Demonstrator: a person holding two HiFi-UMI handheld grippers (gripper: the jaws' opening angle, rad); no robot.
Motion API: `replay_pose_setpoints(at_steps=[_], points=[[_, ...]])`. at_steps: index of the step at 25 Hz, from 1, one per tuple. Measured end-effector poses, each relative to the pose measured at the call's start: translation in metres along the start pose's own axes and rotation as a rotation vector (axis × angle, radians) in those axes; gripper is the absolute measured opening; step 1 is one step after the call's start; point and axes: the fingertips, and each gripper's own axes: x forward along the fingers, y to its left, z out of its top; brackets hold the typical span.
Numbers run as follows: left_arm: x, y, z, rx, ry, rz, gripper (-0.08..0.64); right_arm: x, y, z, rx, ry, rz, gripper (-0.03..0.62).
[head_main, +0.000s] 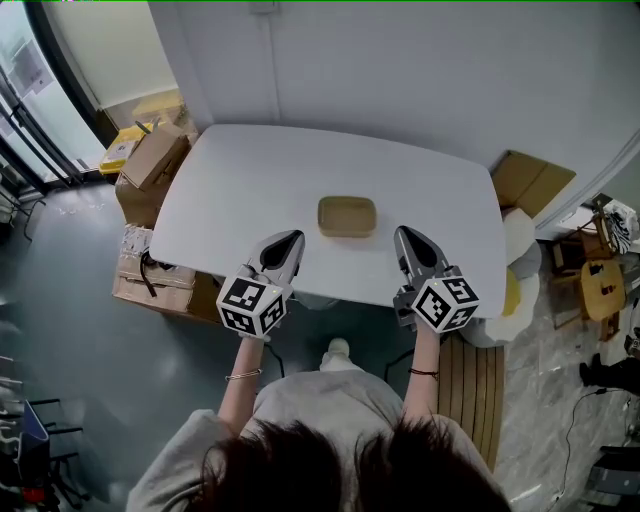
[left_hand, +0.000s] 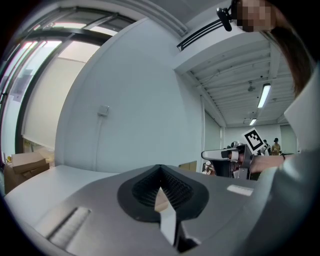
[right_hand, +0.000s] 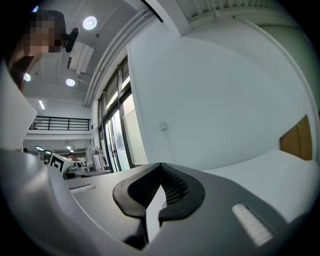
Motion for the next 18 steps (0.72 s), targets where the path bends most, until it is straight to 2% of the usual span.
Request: replay_pose_setpoints(at_steps=[18], points=[[0.059, 0.033, 0.008, -0.015, -0.005, 0.089, -0.009, 0.068, -0.044, 0.016, 0.008, 0.051, 0.102, 0.014]])
